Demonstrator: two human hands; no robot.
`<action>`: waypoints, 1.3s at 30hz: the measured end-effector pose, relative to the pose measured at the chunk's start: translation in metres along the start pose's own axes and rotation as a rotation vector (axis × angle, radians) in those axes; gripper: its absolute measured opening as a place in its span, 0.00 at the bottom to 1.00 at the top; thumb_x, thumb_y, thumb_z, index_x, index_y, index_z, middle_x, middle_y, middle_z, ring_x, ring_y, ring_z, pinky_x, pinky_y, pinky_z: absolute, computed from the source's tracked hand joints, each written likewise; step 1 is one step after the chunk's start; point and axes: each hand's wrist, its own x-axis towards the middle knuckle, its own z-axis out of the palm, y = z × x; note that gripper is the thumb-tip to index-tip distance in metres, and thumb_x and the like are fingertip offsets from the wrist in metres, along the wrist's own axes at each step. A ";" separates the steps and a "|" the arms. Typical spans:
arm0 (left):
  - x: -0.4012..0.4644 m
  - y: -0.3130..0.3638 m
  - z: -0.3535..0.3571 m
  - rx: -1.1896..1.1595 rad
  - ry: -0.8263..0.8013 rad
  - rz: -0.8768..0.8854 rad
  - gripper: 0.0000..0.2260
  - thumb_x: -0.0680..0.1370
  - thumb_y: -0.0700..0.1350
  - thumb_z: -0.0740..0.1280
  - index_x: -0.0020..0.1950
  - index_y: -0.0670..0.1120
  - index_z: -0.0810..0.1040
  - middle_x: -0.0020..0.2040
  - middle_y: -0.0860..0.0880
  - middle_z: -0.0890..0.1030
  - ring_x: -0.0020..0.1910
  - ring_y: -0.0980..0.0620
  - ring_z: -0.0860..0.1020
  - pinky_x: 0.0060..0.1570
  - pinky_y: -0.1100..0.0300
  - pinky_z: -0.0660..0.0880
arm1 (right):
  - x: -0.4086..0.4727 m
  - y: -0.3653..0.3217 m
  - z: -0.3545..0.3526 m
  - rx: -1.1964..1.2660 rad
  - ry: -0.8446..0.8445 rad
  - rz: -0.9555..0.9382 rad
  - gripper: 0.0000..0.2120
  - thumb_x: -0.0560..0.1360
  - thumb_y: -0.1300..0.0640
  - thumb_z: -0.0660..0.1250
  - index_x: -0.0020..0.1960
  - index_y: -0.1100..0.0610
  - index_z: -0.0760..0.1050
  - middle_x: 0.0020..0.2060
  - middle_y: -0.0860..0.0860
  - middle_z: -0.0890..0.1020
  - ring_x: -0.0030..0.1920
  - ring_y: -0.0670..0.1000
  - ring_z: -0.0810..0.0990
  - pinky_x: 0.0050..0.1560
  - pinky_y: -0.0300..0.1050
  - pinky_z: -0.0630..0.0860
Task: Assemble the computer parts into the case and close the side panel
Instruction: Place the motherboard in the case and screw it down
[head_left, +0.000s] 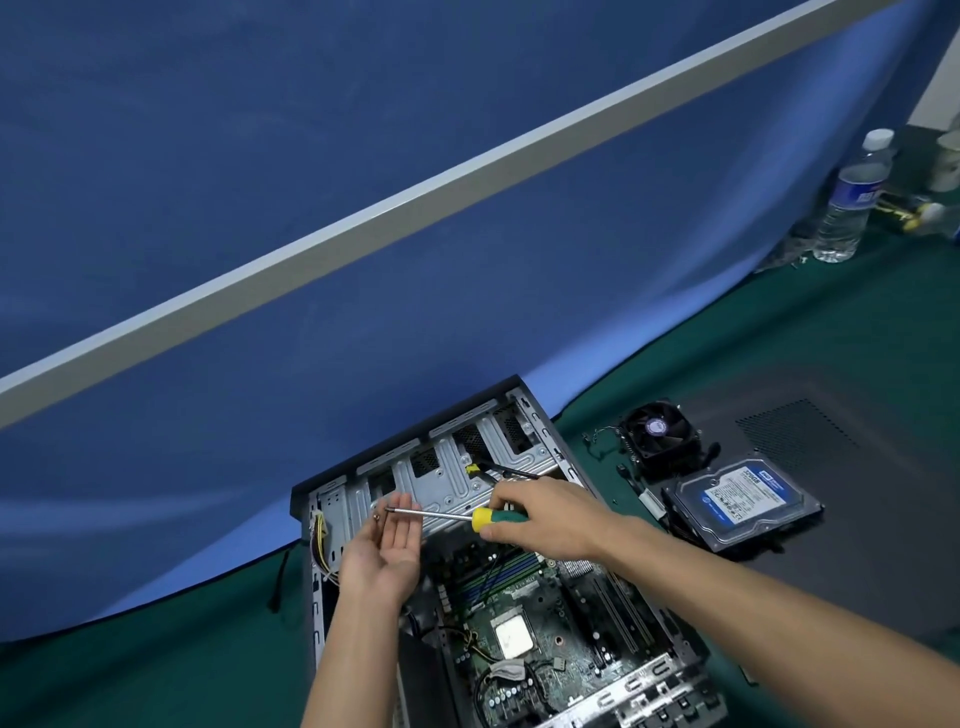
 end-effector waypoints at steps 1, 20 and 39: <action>0.001 0.000 -0.002 -0.002 -0.008 -0.003 0.12 0.83 0.40 0.54 0.45 0.38 0.74 0.47 0.42 0.79 0.58 0.48 0.77 0.60 0.52 0.71 | 0.000 0.000 0.000 -0.001 -0.005 -0.003 0.13 0.75 0.37 0.63 0.51 0.45 0.72 0.31 0.40 0.69 0.32 0.38 0.66 0.30 0.39 0.59; -0.003 -0.014 -0.002 -0.077 -0.068 0.131 0.09 0.81 0.40 0.58 0.46 0.38 0.74 0.52 0.39 0.80 0.53 0.47 0.79 0.59 0.52 0.73 | 0.010 -0.003 0.001 0.548 -0.217 0.177 0.14 0.73 0.43 0.70 0.43 0.55 0.78 0.25 0.50 0.78 0.21 0.48 0.70 0.25 0.39 0.66; 0.013 -0.056 -0.020 -0.132 0.264 -0.008 0.17 0.84 0.42 0.51 0.73 0.42 0.63 0.67 0.39 0.73 0.62 0.46 0.76 0.65 0.56 0.69 | 0.006 -0.019 -0.024 0.577 0.163 0.281 0.08 0.71 0.62 0.73 0.42 0.59 0.74 0.29 0.53 0.81 0.24 0.51 0.80 0.24 0.41 0.75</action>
